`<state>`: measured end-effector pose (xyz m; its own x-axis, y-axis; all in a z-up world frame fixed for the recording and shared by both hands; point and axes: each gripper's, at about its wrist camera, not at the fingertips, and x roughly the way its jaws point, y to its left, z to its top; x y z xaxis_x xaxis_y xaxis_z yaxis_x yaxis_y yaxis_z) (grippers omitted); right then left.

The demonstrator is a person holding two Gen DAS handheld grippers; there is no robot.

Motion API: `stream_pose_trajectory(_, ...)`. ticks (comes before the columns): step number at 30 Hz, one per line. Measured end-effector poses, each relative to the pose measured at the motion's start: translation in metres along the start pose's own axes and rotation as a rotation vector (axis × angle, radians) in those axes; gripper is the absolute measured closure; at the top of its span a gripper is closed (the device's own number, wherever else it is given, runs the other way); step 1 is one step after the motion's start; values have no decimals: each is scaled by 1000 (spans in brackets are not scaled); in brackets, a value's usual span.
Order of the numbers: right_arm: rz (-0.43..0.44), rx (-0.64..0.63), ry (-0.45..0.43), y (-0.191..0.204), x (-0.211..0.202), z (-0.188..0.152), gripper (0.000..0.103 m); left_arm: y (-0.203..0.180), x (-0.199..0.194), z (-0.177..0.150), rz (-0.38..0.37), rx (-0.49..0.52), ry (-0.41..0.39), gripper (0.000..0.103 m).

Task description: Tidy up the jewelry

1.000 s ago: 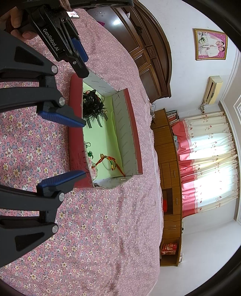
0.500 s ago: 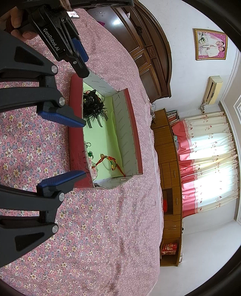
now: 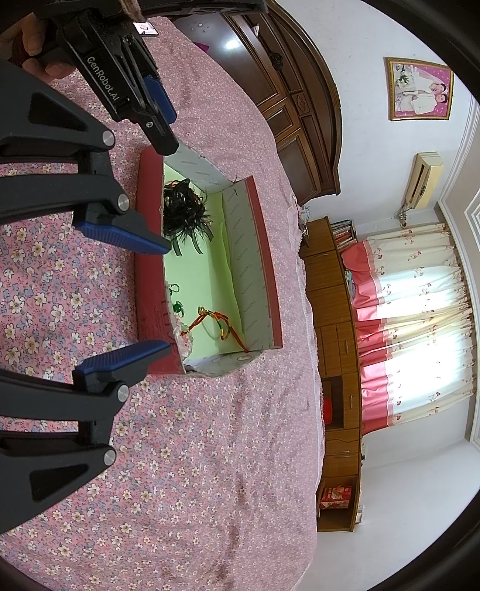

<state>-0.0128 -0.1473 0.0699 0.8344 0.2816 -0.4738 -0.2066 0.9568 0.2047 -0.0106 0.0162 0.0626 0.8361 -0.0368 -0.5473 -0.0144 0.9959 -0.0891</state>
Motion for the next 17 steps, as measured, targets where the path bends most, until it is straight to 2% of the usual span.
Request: stream_pose_trajectory(17, 0, -1, -1, 0, 0, 0, 52, 0, 0, 1, 0, 1, -1, 56)
